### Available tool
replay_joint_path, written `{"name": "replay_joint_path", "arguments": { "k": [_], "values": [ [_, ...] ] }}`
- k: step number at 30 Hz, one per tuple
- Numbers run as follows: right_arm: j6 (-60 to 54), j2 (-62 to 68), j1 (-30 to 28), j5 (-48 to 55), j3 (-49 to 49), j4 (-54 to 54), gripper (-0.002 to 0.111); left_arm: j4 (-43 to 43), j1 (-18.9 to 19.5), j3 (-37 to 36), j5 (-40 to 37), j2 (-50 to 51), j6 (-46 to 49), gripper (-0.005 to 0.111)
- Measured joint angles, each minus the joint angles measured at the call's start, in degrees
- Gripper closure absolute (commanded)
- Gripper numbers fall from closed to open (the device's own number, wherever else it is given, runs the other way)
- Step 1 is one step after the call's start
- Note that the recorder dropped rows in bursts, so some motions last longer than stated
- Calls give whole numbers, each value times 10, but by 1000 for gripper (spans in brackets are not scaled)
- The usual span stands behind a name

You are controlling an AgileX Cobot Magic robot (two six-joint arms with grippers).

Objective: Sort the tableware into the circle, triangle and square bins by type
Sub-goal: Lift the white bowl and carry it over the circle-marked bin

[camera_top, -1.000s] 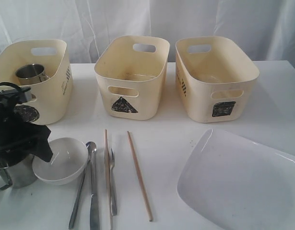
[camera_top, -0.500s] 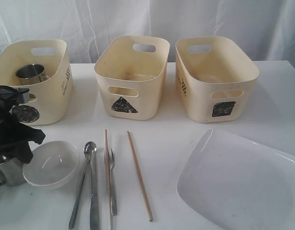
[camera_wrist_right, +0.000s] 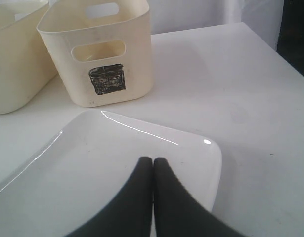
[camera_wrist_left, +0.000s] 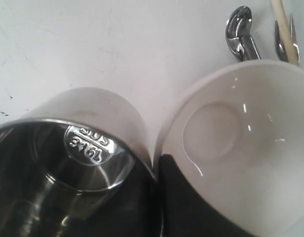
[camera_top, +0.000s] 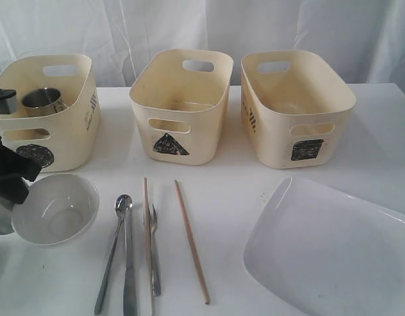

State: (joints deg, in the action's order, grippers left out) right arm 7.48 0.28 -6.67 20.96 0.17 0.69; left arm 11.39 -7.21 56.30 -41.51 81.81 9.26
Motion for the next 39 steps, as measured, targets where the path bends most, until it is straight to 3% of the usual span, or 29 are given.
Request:
{"name": "replay_joint_path", "arguments": {
  "k": [21, 31, 39],
  "values": [
    [14, 0, 0, 0, 0, 0, 108, 11, 0, -17, 111, 42, 42, 107],
    [15, 0, 0, 0, 0, 0, 108, 31, 0, -32, 116, 46, 62, 107],
    [15, 0, 0, 0, 0, 2, 108, 31, 0, -31, 78, -67, 62, 107]
  ]
}}
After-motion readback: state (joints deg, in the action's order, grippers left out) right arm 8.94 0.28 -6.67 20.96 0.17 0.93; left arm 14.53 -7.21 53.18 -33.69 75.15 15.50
